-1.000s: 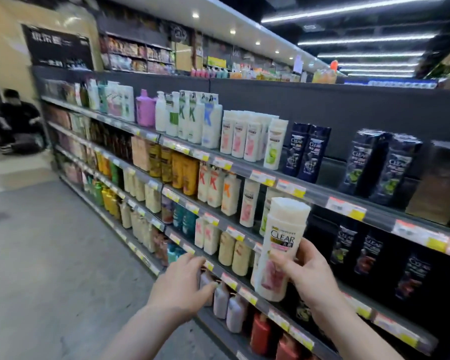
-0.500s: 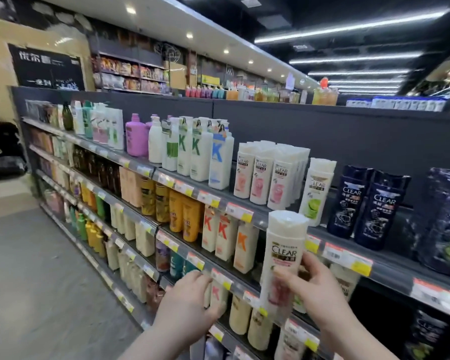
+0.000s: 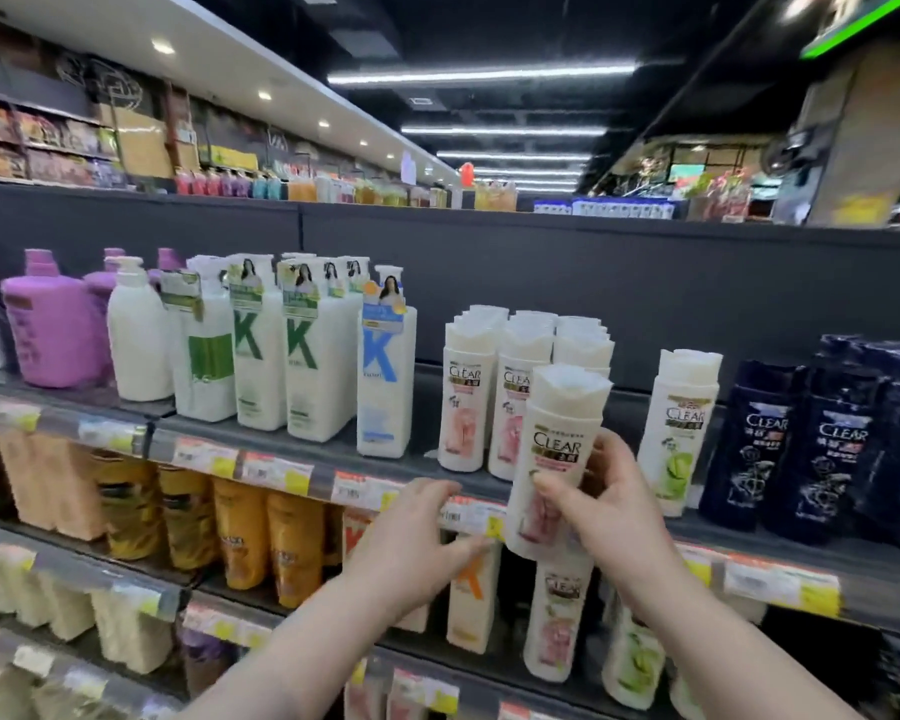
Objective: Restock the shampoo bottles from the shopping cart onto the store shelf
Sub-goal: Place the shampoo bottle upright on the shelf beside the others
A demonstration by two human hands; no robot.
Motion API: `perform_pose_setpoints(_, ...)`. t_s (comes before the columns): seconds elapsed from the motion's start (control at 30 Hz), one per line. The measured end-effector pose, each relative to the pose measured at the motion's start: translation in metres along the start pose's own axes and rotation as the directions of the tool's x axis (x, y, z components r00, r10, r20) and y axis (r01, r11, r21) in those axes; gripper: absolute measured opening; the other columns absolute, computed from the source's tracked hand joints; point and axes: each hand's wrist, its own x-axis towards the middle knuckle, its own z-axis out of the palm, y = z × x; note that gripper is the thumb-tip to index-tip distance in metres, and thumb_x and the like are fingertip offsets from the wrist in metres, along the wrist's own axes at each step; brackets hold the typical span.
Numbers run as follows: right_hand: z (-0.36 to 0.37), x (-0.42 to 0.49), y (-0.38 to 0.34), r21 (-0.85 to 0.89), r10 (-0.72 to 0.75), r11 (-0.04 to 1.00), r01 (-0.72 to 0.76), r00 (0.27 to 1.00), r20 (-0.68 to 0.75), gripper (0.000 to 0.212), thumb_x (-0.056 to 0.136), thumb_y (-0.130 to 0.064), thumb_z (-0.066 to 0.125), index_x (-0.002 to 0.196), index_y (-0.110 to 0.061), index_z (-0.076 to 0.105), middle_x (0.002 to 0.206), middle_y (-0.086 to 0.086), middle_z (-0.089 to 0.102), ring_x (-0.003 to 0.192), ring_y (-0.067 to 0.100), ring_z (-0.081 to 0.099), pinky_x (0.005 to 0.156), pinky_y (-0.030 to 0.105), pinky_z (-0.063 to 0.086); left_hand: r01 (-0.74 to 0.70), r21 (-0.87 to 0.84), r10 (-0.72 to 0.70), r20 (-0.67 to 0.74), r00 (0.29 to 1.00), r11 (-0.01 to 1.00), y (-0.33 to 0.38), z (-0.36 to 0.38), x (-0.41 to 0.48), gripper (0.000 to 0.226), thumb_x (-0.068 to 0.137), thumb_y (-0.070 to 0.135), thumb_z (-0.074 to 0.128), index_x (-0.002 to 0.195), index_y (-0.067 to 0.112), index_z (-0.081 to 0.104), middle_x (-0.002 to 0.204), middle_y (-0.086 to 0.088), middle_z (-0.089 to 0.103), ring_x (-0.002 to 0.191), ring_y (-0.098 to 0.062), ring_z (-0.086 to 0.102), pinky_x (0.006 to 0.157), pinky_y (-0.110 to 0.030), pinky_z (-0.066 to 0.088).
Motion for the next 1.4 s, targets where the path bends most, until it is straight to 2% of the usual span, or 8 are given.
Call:
perform_pose_setpoints(0.1,0.031,0.018,-0.004,-0.008,-0.003,1.000,0.003,0.999,-0.033,0.039,0.080,-0.008,0.070,0.099,-0.035,0.050,0.102,-0.011,0.065,0.093,0.000,0.060,0.080,0.017,0.050,-0.079,-0.046,0.080,0.009,0.997,0.996,-0.009,-0.008,0.028,0.069,0.078,0.054,0.065,0.137,0.033,0.037,0.138,0.012,0.043,0.124,-0.006,0.043,0.099,-0.026,0.039)
perform_pose_setpoints(0.2,0.051,0.035,-0.008,-0.044,-0.007,0.999,0.005,0.999,-0.045,0.038,0.081,-0.009,0.069,0.103,-0.032,0.049,0.099,-0.015,0.063,0.090,-0.005,0.058,0.067,0.005,0.048,-0.122,-0.124,0.124,0.011,0.992,0.985,-0.012,-0.015,0.051,0.066,0.073,0.053,0.069,0.130,0.036,0.040,0.126,0.014,0.049,0.111,-0.002,0.047,0.088,-0.023,0.041)
perform_pose_setpoints(0.33,0.068,0.053,-0.006,-0.101,0.019,0.995,-0.025,0.998,-0.062,0.040,0.080,-0.015,0.071,0.111,-0.032,0.050,0.096,-0.020,0.061,0.091,-0.004,0.057,0.060,0.004,0.044,-0.129,-0.113,0.130,-0.001,0.992,0.985,-0.021,-0.019,0.073,0.044,0.072,0.055,0.070,0.103,0.039,0.042,0.102,0.019,0.048,0.089,-0.002,0.051,0.069,-0.024,0.045)
perform_pose_setpoints(0.53,0.084,0.068,-0.003,-0.154,0.042,0.987,-0.054,0.996,-0.081,0.046,0.081,-0.020,0.070,0.121,-0.030,0.049,0.108,-0.014,0.061,0.088,-0.013,0.051,0.065,0.004,0.040,-0.146,-0.129,0.150,0.020,0.989,0.981,-0.036,-0.017,0.092,0.037,0.075,0.051,0.070,0.097,0.034,0.044,0.100,0.015,0.057,0.084,0.000,0.054,0.060,-0.017,0.039)
perform_pose_setpoints(0.67,0.089,0.072,-0.001,-0.165,0.045,0.984,-0.060,0.995,-0.093,0.044,0.080,-0.018,0.071,0.112,-0.032,0.045,0.105,-0.015,0.059,0.090,-0.011,0.052,0.069,0.000,0.042,-0.162,-0.175,0.168,0.018,0.986,0.971,-0.041,-0.014,0.098,0.032,0.079,0.046,0.068,0.099,0.033,0.046,0.095,0.014,0.059,0.081,0.002,0.055,0.063,-0.019,0.046)
perform_pose_setpoints(0.73,0.089,0.073,0.003,-0.190,0.047,0.979,-0.070,0.991,-0.123,0.046,0.078,-0.021,0.073,0.111,-0.032,0.043,0.108,-0.013,0.060,0.097,-0.001,0.056,0.082,0.013,0.046,-0.165,-0.195,0.172,0.015,0.985,0.967,-0.043,-0.012,0.100,0.030,0.081,0.042,0.067,0.099,0.032,0.046,0.094,0.013,0.059,0.081,0.001,0.056,0.064,-0.020,0.047)
perform_pose_setpoints(0.97,0.088,0.062,0.010,-0.575,0.051,0.815,-0.072,0.997,-0.052,0.050,0.079,-0.039,0.068,0.122,-0.037,0.042,0.114,-0.015,0.060,0.103,0.007,0.059,0.088,0.032,0.052,-0.188,-0.308,0.201,0.011,0.980,0.933,-0.049,-0.011,0.102,0.029,0.082,0.037,0.067,0.102,0.032,0.048,0.098,0.015,0.059,0.086,0.003,0.057,0.066,-0.017,0.050)
perform_pose_setpoints(1.4,0.094,0.071,0.016,-0.593,0.065,0.797,-0.115,0.992,-0.105,0.036,0.082,-0.036,0.067,0.112,-0.030,0.049,0.110,-0.010,0.062,0.101,0.011,0.060,0.088,0.033,0.053,-0.197,-0.304,0.204,-0.010,0.979,0.932,-0.051,-0.008,0.116,0.030,0.080,0.037,0.069,0.100,0.029,0.047,0.099,0.014,0.059,0.087,-0.001,0.057,0.070,-0.021,0.051)
